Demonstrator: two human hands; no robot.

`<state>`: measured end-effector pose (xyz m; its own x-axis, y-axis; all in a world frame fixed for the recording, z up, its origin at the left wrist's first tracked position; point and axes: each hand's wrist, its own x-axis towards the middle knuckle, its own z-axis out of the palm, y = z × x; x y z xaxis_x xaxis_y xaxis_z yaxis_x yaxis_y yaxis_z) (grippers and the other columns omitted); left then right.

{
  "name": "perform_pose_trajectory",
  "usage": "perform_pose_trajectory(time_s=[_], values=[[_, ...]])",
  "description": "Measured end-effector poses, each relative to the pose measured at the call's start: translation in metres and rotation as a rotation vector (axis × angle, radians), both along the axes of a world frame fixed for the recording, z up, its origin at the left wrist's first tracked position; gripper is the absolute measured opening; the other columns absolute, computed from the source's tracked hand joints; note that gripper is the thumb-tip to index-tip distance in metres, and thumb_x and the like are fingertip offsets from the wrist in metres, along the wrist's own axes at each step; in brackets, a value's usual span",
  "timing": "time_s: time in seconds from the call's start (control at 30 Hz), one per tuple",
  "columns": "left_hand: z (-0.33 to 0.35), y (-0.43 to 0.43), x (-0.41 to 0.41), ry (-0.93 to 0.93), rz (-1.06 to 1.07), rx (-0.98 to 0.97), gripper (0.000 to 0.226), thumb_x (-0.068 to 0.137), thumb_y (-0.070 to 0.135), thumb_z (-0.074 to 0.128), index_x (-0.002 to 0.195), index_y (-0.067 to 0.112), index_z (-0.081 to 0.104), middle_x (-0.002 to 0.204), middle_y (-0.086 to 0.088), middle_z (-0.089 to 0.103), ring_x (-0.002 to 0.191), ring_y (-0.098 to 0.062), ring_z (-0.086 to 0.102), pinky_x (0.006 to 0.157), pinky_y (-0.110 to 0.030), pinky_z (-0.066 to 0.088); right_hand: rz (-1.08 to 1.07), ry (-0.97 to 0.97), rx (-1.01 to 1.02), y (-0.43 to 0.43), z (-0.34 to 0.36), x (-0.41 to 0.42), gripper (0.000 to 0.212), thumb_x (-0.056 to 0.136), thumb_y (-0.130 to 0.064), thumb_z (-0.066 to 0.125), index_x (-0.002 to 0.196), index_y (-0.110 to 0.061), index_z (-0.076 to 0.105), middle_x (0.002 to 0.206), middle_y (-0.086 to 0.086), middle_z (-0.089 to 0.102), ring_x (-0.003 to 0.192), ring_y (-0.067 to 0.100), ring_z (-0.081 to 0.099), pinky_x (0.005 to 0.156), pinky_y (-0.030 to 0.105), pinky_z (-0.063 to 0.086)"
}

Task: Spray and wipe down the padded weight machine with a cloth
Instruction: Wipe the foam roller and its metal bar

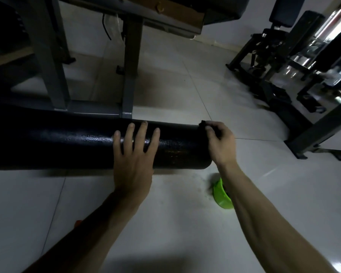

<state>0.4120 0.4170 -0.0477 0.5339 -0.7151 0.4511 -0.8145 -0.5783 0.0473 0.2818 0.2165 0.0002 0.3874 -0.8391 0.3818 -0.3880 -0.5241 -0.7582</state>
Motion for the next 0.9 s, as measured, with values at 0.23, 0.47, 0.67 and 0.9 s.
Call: perform_pose_trajectory(time_s=[0.23, 0.47, 0.67, 0.9], values=[[-0.001, -0.002, 0.0, 0.0, -0.01, -0.051, 0.103, 0.066, 0.018, 0.089, 0.156, 0.02, 0.038, 0.161, -0.014, 0.034, 0.147, -0.042, 0.031, 0.119, -0.062, 0.018, -0.03, 0.008, -0.261, 0.057, -0.036, -0.049, 0.035, 0.102, -0.003, 0.059, 0.135, -0.012, 0.064, 0.131, 0.0, 0.065, 0.123, 0.012, 0.059, 0.106, 0.024, 0.044], [0.001, 0.002, 0.0, 0.012, -0.037, -0.037, 0.113, 0.06, 0.031, 0.095, 0.157, 0.019, 0.038, 0.162, -0.014, 0.033, 0.148, -0.042, 0.029, 0.121, -0.06, 0.015, -0.035, 0.158, 0.028, -0.022, 0.013, 0.009, 0.022, 0.097, -0.014, 0.059, 0.103, -0.03, 0.073, 0.108, -0.009, 0.074, 0.111, 0.018, 0.068, 0.098, 0.03, 0.051], [0.019, 0.0, 0.005, 0.08, -0.041, 0.001, 0.114, 0.054, 0.033, 0.096, 0.154, 0.023, 0.041, 0.159, -0.01, 0.038, 0.146, -0.038, 0.031, 0.121, -0.058, 0.016, -0.04, 0.025, -0.322, 0.054, -0.031, -0.033, 0.038, 0.097, 0.004, 0.059, 0.129, -0.014, 0.069, 0.137, 0.001, 0.066, 0.129, 0.013, 0.059, 0.111, 0.028, 0.044], [0.04, -0.003, 0.01, 0.147, -0.025, 0.074, 0.117, 0.052, 0.047, 0.093, 0.153, 0.029, 0.037, 0.159, -0.003, 0.036, 0.144, -0.032, 0.03, 0.12, -0.054, 0.017, -0.08, 0.042, -0.339, 0.05, -0.033, -0.021, 0.051, 0.09, 0.01, 0.054, 0.132, -0.014, 0.069, 0.143, 0.001, 0.062, 0.137, 0.021, 0.054, 0.114, 0.044, 0.043]])
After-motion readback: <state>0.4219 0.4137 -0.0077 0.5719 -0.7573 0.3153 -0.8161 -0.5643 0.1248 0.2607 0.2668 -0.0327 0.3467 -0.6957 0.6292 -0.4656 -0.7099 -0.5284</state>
